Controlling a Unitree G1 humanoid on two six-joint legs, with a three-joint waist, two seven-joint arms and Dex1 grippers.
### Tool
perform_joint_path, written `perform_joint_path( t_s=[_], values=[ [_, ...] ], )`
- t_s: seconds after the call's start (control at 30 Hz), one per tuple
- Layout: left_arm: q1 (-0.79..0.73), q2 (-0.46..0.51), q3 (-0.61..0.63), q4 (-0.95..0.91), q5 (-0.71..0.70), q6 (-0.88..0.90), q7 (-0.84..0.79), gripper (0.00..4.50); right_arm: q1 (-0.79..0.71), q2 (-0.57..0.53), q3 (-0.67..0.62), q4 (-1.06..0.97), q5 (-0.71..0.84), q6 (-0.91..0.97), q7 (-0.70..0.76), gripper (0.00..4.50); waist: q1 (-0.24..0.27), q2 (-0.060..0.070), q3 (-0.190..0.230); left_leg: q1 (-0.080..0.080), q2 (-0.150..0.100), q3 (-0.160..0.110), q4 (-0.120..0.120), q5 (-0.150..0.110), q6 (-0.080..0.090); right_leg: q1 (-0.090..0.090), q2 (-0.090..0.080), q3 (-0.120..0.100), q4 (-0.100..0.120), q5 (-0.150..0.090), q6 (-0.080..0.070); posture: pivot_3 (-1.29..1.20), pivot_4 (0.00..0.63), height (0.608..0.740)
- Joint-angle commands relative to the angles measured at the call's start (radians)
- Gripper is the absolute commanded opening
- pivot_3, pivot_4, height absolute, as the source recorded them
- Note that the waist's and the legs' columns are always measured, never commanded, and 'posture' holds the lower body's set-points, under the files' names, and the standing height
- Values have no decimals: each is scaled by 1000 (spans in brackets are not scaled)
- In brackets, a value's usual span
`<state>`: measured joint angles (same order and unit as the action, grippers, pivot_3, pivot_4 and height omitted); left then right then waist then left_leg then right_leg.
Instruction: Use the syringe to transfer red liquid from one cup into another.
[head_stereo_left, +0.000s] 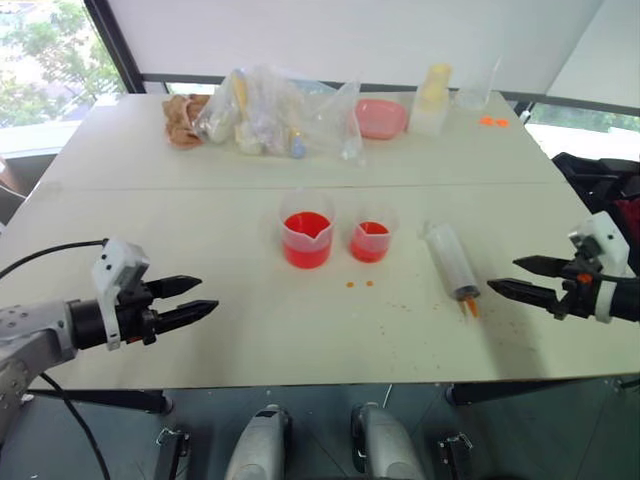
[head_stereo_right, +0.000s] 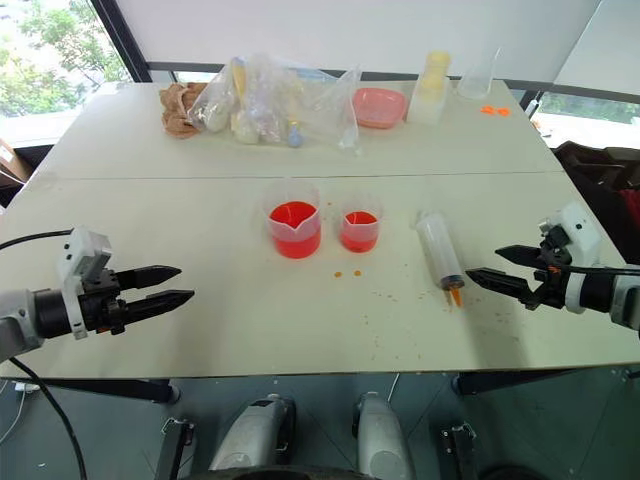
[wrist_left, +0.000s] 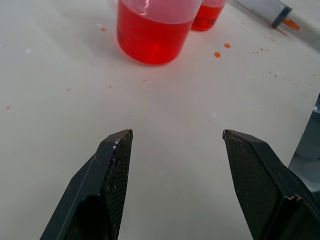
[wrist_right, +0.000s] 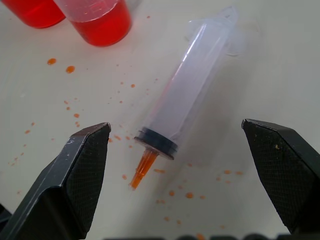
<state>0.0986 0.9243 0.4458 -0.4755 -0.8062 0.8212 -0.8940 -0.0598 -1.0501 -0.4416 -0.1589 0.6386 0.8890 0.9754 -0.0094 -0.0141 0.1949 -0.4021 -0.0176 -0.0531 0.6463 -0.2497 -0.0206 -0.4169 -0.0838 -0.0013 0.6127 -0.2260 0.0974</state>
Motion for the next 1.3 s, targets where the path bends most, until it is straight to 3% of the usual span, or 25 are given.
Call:
perform_joint_path(
  t_s=[0.03,0.53,0.83,0.97,1.07,1.3],
  values=[
    [-6,7,22,-17,-24,5,-5,3021,-5,-14,-25,-28,7,-5,4,4398,0,0,0,-2,0,0,0,0,0,-2,0,0,0,0,0,0,150,740],
    [-45,-2,-24,-9,-7,-16,18,3021,-58,-18,1,-32,10,86,-49,4398,-1,0,0,-6,-1,4,1,0,0,-7,0,0,1,0,0,0,150,740],
    [-80,18,-66,5,45,-52,-5,3021,-205,-36,62,22,39,212,-79,4398,-1,0,0,-6,-1,5,1,0,0,-7,0,1,2,0,0,0,150,740],
    [-249,84,-42,-22,-118,67,-29,3021,-392,-27,147,94,60,242,-53,4398,-3,0,0,-7,-1,5,3,0,0,-8,2,0,3,1,-1,0,150,740],
    [-377,178,-78,-34,-191,86,-145,3021,-514,-71,413,224,-147,147,-35,4398,-5,-1,0,-6,-2,6,2,0,0,-8,2,0,1,1,0,0,150,740],
    [-486,232,-210,-11,-96,13,-233,3021,-823,58,656,539,-272,224,24,4398,-13,2,1,-7,-3,9,0,0,0,-10,3,2,3,1,0,0,150,740]
  ],
)
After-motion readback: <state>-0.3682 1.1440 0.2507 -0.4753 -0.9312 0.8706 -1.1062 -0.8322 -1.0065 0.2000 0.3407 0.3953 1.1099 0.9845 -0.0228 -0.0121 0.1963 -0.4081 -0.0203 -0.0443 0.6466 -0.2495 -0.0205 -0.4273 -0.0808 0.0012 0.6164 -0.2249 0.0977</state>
